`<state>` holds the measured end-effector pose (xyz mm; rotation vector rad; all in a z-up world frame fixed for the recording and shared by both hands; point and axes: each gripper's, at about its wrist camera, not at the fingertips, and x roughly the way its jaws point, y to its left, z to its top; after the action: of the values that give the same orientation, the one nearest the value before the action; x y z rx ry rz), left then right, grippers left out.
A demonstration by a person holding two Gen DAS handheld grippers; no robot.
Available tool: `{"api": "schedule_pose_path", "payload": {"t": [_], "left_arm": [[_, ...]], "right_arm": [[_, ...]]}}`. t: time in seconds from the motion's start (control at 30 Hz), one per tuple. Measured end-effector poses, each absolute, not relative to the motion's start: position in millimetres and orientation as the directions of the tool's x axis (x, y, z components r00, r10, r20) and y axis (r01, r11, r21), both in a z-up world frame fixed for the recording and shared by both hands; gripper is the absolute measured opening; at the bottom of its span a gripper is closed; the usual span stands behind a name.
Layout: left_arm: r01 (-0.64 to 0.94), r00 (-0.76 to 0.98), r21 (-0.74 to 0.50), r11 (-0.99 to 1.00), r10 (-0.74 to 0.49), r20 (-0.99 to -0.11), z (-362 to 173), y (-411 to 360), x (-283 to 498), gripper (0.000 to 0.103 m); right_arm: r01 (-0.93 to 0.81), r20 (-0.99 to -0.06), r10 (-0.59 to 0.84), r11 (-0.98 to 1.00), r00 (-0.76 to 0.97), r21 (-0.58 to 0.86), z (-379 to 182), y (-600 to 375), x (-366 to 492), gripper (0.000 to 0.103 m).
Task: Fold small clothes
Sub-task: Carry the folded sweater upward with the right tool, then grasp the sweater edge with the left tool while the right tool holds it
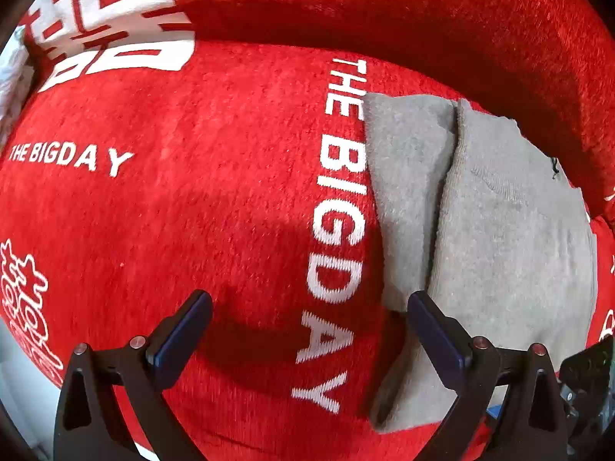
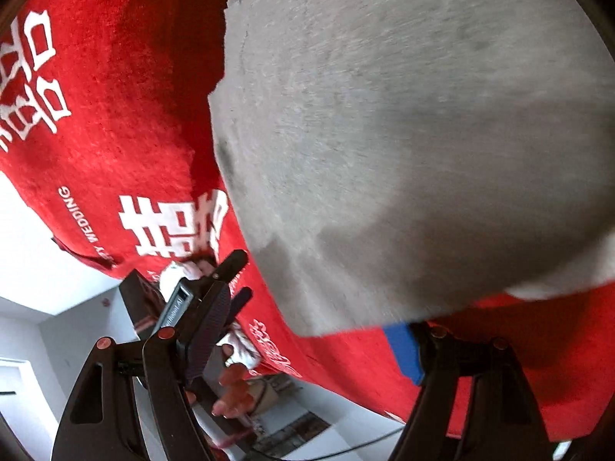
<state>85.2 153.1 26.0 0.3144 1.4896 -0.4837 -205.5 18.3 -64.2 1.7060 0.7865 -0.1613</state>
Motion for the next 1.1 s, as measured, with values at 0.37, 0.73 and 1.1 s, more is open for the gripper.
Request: {"api": "schedule_pose_path", "payload": {"t": [0.37,0.73,1.1], "left_arm": [[0.380,-0.185,-0.398,0.835,-0.353,-0.917,6,139,136,0.101],[0.391,-0.386,-0.595,0.702,-0.462,-0.799,-9,69,127,0.101],[0.595,-0.268,-0.403,0.695,-0.301,-0.915,0,36,90,0.064]], "right_arm": [[0.499,-0.376,0.408,-0.251,0.832,0.829,-77,15,-199,0.009],[0.358,-0.284,0.441,-0.092,0.851,0.929,-19,-2,-188,0.009],[0.581,-0.591,0.560,0.224,0.580,0.782,-1,-14,-226,0.055]]}}
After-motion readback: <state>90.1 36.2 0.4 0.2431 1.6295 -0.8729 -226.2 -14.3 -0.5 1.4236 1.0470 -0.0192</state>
